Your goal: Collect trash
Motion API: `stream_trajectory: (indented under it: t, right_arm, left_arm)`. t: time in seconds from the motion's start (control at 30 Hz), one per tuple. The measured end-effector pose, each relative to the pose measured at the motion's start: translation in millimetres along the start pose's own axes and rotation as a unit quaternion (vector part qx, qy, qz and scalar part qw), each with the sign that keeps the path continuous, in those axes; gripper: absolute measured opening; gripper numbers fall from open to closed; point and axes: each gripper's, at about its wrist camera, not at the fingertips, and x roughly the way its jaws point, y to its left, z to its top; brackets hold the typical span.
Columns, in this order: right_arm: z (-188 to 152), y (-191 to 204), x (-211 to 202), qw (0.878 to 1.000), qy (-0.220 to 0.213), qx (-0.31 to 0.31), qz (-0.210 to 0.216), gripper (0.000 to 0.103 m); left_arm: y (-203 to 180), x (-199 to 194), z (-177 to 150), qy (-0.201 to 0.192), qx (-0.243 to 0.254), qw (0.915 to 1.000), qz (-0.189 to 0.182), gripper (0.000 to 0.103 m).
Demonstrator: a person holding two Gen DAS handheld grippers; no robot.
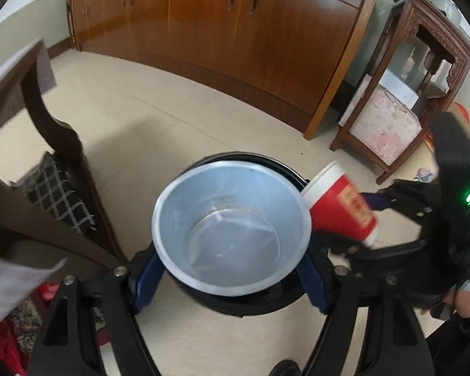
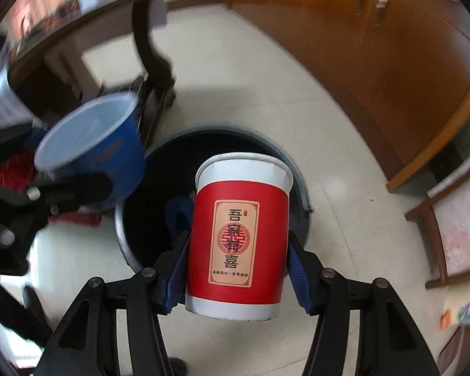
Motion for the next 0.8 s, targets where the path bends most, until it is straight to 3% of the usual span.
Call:
stream_trajectory:
  t: [0.03, 0.07, 0.1, 0.13, 0.2, 0.3, 0.57, 0.8]
  right_arm:
    - [0.6, 2.2, 8.0, 1.0, 0.004, -0.015, 0.003, 0.063]
    - [0.2, 5.7, 15.8, 0.999, -0.002, -0.034, 0.013, 0.072]
    - [-1.6, 10.0, 21.6, 0.998, -0.005, -0.057, 0.002, 0.102]
    - [-4.9, 13.1, 29.3, 0.997, 0.008, -0.078, -0.026, 0.103]
    - [-11.4, 10.5, 28.0, 0.997, -0.004, -0.072, -0.015, 0.103]
    - [-17.4, 4.6, 23.0, 0.998, -0.006, -0.055, -0.031, 0.103]
    - [-27.1, 17.4, -23.9, 0.998, -0.027, 0.033, -0.045, 0.103]
    - [-26.5, 43.2, -76.8, 0.994, -0.062, 0.075, -0.046, 0.103]
  left_arm:
    - [2.0, 7.5, 0.1, 0.012, -0.008, 0.9997, -0.018, 0.079]
    - [7.3, 17.0, -0.3, 0.021, -0.025, 0.9989, -0.034, 0.08]
    - [15.2, 19.6, -2.0, 0.022, -0.035, 0.9988, -0.025, 0.085]
    - [20.9, 20.9, -3.9, 0.024, -0.045, 0.9986, -0.017, 0.086]
    - [28.0, 13.5, -9.7, 0.017, -0.055, 0.9984, 0.0, 0.092]
    - [27.2, -3.7, -21.5, 0.001, -0.05, 0.9984, 0.024, 0.098]
    - [12.2, -73.6, -47.4, -0.058, -0.042, 0.9931, 0.093, 0.099]
    - [17.5, -129.5, -63.8, -0.093, -0.053, 0.9866, 0.123, 0.099]
